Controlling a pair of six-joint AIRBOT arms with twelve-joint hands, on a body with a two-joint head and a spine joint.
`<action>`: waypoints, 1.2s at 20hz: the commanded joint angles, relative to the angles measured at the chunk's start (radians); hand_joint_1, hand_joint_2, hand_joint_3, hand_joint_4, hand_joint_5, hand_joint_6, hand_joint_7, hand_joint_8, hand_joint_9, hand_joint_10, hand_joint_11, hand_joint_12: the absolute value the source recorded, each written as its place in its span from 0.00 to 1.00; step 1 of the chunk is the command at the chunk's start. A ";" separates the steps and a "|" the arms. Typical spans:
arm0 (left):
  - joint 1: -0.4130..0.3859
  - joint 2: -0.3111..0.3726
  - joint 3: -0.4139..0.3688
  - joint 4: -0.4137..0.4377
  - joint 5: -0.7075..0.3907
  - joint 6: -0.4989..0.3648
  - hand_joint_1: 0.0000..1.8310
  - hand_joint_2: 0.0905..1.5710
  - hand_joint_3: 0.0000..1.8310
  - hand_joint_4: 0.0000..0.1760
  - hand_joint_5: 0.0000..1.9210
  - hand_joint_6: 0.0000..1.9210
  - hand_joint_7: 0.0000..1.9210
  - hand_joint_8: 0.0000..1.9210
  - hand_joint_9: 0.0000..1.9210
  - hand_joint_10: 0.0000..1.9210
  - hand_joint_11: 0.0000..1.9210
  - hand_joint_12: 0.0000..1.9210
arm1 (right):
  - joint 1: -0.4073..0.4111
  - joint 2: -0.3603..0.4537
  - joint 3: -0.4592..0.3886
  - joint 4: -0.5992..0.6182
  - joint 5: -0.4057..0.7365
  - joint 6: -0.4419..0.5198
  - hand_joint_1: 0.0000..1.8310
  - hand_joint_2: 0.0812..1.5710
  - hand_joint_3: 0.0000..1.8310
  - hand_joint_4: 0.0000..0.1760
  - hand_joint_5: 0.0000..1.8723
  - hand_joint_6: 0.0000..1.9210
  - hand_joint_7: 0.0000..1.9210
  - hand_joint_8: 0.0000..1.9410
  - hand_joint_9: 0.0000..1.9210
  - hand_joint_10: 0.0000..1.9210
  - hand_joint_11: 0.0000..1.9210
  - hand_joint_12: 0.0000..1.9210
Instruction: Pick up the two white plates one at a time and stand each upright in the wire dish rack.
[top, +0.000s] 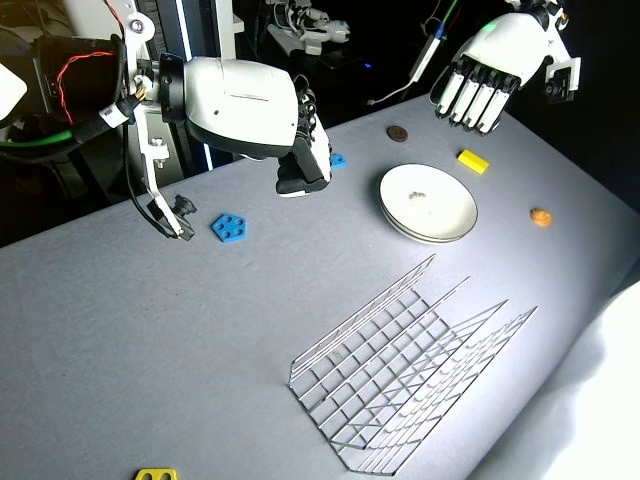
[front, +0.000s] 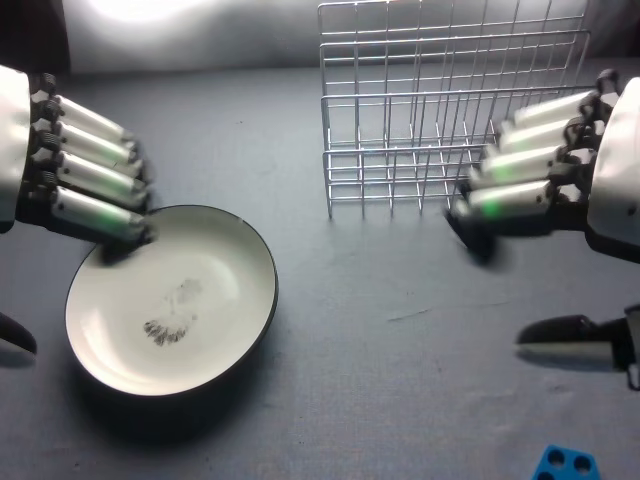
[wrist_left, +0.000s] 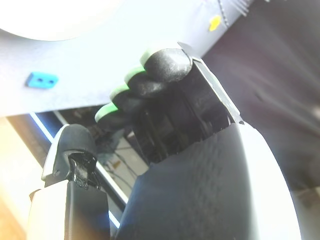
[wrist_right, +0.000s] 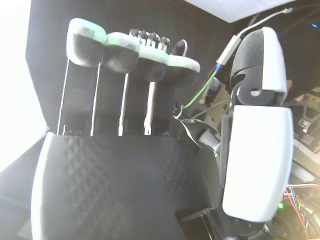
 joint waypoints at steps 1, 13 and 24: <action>-0.011 0.005 0.003 -0.096 -0.033 0.000 0.00 0.69 0.04 0.00 0.00 0.00 0.00 0.00 0.00 0.00 0.00 0.00 | 0.010 0.004 -0.005 0.035 0.118 0.002 0.00 0.74 0.00 0.00 0.04 0.00 0.03 0.00 0.02 0.00 0.00 0.02; 0.045 0.001 0.037 -0.050 -0.068 -0.026 0.00 0.69 0.02 0.00 0.00 0.00 0.00 0.00 0.00 0.00 0.00 0.00 | -0.002 -0.025 -0.010 0.072 0.126 -0.085 0.00 0.75 0.00 0.00 0.03 0.01 0.01 0.01 0.01 0.00 0.00 0.00; 0.326 -0.094 0.139 -0.166 -0.055 0.109 0.00 0.68 0.01 0.00 0.00 0.00 0.00 0.00 0.00 0.00 0.00 0.00 | -0.034 -0.127 0.014 0.433 0.314 -0.251 0.18 0.72 0.00 0.00 0.00 0.00 0.00 0.00 0.00 0.00 0.00 0.00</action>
